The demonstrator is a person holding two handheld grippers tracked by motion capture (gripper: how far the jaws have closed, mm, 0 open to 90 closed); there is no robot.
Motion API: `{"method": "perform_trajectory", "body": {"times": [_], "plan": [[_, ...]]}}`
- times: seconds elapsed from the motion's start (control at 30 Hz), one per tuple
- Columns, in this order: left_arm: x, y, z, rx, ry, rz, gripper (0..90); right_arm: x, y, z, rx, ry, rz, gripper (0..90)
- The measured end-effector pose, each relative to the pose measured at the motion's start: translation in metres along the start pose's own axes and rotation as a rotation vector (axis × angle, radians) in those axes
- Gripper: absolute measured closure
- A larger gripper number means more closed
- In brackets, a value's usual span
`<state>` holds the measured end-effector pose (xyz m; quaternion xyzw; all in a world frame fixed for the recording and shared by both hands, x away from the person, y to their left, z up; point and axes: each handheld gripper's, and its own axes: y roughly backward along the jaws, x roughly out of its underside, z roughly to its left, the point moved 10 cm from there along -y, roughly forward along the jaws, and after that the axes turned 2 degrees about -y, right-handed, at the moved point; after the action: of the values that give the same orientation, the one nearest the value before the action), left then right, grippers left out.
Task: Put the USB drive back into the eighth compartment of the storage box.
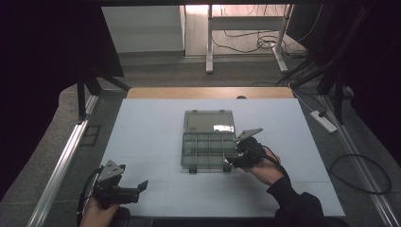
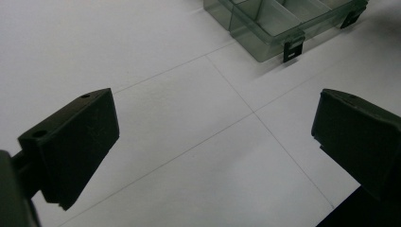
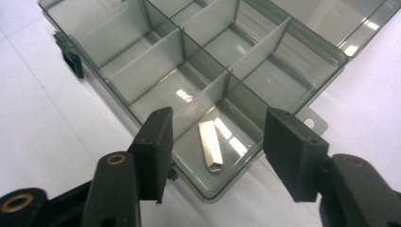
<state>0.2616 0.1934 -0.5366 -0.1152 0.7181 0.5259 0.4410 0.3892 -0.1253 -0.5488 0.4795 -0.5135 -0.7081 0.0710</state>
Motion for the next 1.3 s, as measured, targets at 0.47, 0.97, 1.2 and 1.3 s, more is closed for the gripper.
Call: {"method": "perform_trajectory", "body": {"times": [0.47, 0.97, 1.2, 1.3], "plan": [[0.0, 0.0, 0.0, 0.003, 0.003, -0.001, 1.6, -0.002, 0.011, 0.005, -0.028, -0.011, -0.013, 33.5], [0.0, 0.0, 0.0, 0.004, 0.003, -0.001, 1.6, 0.007, 0.018, 0.005, -0.039, -0.03, -0.003, 18.3], [0.0, 0.0, 0.0, 0.005, 0.003, -0.002, 1.6, 0.015, 0.017, 0.006, -0.062, -0.028, 0.025, 11.7], [0.0, 0.0, 0.0, 0.007, 0.004, -0.002, 1.6, 0.017, 0.017, 0.006, -0.067, -0.023, 0.031, 7.5]]}}
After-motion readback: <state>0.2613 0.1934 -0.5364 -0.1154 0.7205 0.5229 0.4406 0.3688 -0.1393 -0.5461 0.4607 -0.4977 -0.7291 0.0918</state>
